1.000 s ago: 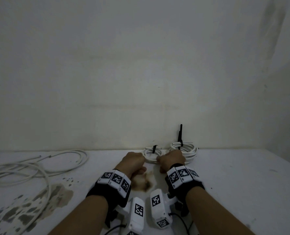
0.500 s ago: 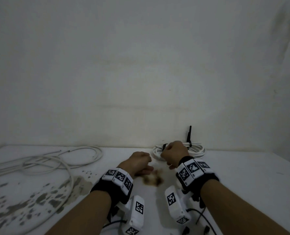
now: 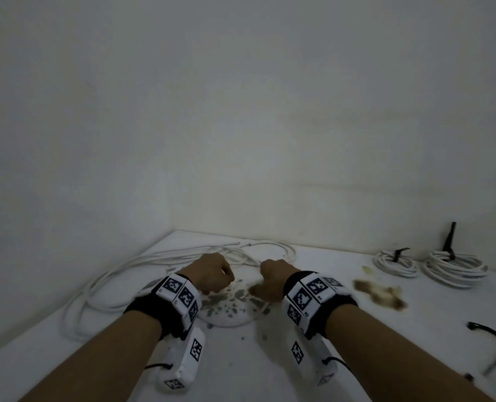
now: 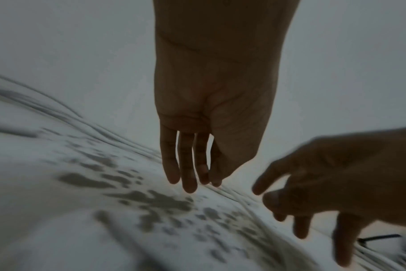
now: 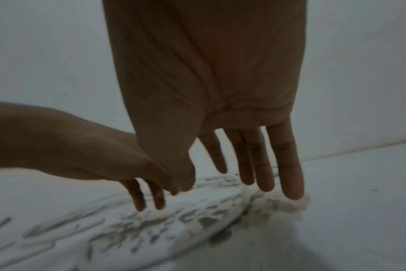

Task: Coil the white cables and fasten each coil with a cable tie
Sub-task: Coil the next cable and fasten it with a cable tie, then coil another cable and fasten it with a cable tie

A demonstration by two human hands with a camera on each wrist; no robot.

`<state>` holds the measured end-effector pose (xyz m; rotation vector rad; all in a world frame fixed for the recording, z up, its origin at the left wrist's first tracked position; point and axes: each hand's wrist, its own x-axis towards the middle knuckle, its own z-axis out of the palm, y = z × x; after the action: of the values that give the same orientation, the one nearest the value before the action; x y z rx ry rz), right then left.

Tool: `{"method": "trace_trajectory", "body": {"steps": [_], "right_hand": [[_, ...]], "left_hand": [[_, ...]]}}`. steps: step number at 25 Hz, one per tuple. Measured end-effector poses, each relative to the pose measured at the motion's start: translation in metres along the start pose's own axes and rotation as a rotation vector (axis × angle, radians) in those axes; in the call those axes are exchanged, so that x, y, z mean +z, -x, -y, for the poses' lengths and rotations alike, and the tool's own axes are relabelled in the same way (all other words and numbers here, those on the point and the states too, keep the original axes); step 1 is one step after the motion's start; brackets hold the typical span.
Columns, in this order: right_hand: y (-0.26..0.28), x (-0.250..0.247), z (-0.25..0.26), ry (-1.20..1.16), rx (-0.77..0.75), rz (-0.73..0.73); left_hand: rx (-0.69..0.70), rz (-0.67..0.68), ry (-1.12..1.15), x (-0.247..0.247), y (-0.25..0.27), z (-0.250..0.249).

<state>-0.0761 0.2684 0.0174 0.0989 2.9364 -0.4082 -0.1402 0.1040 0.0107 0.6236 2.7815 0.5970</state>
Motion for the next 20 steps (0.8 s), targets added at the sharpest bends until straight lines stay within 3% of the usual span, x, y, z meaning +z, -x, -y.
{"method": "trace_trajectory", "body": {"steps": [3, 6, 8, 16, 18, 20], "right_hand": [[-0.003, 0.014, 0.008, 0.029, 0.091, -0.027], [-0.006, 0.003, 0.018, -0.148, 0.201, -0.086], [-0.002, -0.013, 0.026, -0.250, 0.187, -0.092], [0.010, 0.015, 0.023, 0.036, 0.206, -0.096], [0.006, 0.015, 0.026, -0.045, 0.220, -0.142], [-0.002, 0.006, 0.032, -0.330, 0.223, -0.171]], "left_hand": [[-0.083, -0.041, -0.047, -0.014, 0.025, 0.055], [-0.152, -0.104, -0.041, -0.025, 0.039, 0.091], [-0.175, -0.156, -0.046, -0.028, 0.041, 0.105], [-0.228, -0.275, 0.009, -0.021, 0.042, 0.118], [-0.221, -0.279, 0.048, -0.027, 0.041, 0.116], [-0.230, -0.246, 0.048, -0.031, 0.040, 0.114]]}}
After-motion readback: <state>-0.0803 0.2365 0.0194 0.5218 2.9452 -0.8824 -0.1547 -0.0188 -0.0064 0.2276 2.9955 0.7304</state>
